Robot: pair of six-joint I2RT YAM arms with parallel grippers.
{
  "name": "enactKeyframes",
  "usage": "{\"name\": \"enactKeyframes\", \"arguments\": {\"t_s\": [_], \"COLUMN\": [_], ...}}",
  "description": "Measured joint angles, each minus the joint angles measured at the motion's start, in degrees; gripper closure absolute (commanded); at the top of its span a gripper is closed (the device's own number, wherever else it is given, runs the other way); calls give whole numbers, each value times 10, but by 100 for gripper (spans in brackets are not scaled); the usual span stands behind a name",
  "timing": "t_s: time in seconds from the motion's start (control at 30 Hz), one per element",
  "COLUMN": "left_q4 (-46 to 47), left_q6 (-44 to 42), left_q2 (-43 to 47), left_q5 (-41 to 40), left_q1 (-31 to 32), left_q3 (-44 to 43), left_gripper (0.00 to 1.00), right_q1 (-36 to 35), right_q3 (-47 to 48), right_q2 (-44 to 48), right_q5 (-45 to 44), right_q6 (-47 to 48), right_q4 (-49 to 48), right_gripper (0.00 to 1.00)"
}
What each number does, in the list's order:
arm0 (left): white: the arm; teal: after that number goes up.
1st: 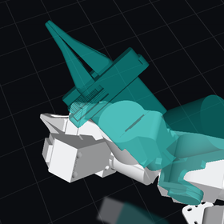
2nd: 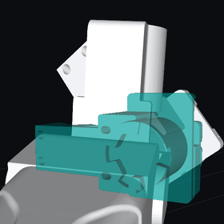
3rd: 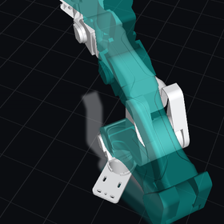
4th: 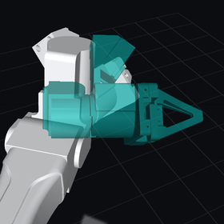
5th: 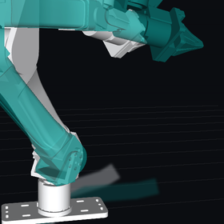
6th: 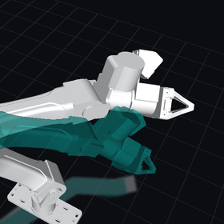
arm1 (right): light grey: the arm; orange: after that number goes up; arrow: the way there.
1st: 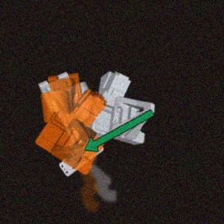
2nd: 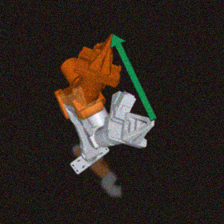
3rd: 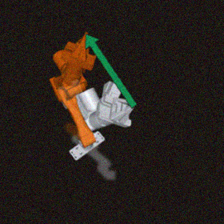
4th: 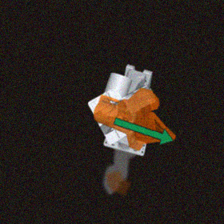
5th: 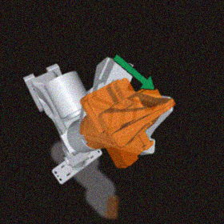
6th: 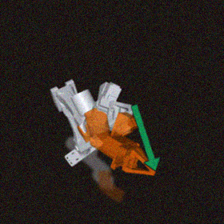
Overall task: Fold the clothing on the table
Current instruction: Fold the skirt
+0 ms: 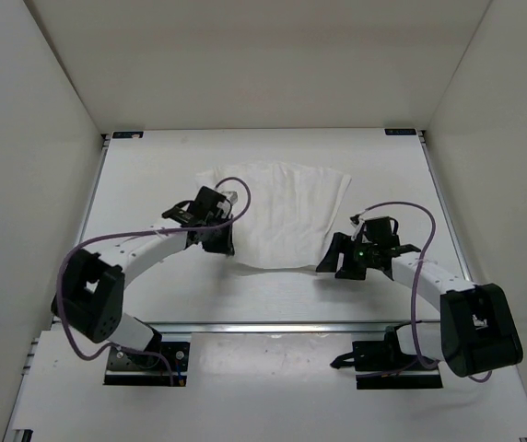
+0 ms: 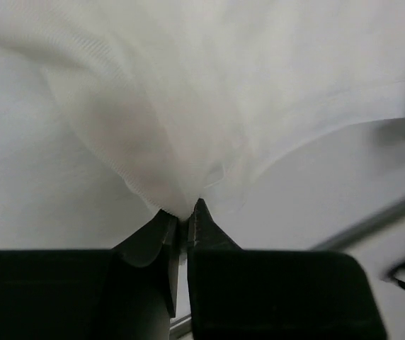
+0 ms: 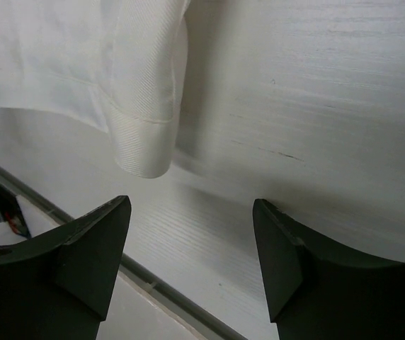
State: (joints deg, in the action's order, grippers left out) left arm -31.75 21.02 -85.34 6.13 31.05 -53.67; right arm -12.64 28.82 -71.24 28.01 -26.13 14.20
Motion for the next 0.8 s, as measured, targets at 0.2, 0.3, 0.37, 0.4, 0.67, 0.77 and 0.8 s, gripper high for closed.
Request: {"name": "enactKeyframes", "arguments": {"t_s": [0.2, 0.3, 0.37, 0.4, 0.67, 0.77, 0.8], "left_q4": [315, 458, 466, 462, 394, 355, 349], "left_q6": [179, 293, 315, 320, 339, 338, 337], "left_q2": [186, 340, 399, 421, 467, 501, 510], "left_q5": [210, 244, 239, 235, 198, 176, 170], "left_q1": [-94, -201, -232, -232, -203, -202, -203], "left_q3": [112, 264, 317, 339, 437, 446, 446], "left_gripper": [100, 100, 100, 100, 100, 100, 100], "right_q1": [43, 54, 56, 56, -12, -73, -87], "right_q3": [-38, -48, -48, -48, -49, -49, -49], "right_q2": [17, 36, 46, 49, 35, 5, -7], "right_q5": [65, 83, 86, 86, 77, 67, 63], "right_q6": [-25, -34, -37, -39, -85, -123, -133], "right_q4": [-51, -62, -67, -70, -109, -150, -160], "right_gripper": [31, 31, 31, 32, 47, 47, 45]}}
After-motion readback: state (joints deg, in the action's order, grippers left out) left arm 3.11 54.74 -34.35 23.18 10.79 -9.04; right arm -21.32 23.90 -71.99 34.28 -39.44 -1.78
